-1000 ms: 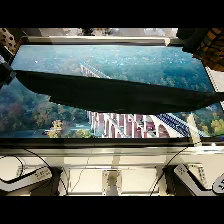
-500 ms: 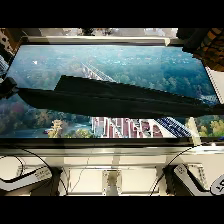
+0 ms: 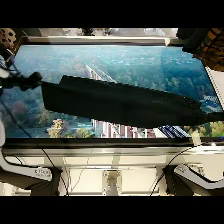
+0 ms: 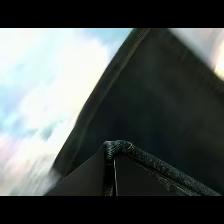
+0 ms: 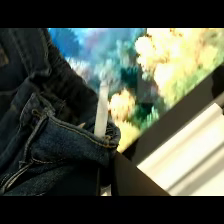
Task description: Fold the clothes and pants, and hang the long-sleeved shirts on hangers.
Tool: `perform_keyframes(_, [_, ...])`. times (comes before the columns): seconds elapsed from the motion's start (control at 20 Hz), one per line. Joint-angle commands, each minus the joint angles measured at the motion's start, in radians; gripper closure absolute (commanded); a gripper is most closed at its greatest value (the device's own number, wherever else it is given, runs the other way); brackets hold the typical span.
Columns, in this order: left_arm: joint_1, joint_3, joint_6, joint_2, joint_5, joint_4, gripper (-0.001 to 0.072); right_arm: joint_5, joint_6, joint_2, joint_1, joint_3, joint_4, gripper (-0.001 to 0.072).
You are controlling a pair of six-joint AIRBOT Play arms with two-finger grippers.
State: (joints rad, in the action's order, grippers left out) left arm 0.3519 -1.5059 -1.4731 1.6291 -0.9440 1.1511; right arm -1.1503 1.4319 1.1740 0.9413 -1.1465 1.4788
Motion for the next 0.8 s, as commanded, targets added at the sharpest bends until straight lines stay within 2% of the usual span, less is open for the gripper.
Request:
perform_keyframes(0.0, [-0.073,-0.175,-0.090,0.159,0.064,-0.006,0.0685,0.129,0.049,0.081,-0.001,-0.001,-0.045,0.0692])
perform_keyframes(0.1, [-0.074,-0.221,-0.144,0.209,0.084,-0.007,0.0685,0.190,0.048,0.121,-0.002,0.000,-0.138,0.0692])
perform_keyframes(0.2, [-0.074,-0.223,-0.158,0.233,0.126,-0.008,0.0685,0.241,0.043,0.170,-0.031,-0.001,-0.209,0.0691])
perform_keyframes(0.35, [-0.077,-0.226,-0.165,0.240,0.206,-0.013,0.0685,0.351,0.056,0.219,-0.113,-0.001,-0.215,0.0691])
perform_keyframes(0.5, [-0.080,-0.233,-0.164,0.241,0.273,-0.019,0.0685,0.484,0.130,0.245,-0.175,-0.001,-0.217,0.0691])
perform_keyframes(0.75, [-0.080,-0.233,-0.164,0.285,0.297,-0.019,0.0683,0.503,0.150,0.315,-0.200,-0.002,-0.224,0.0690])
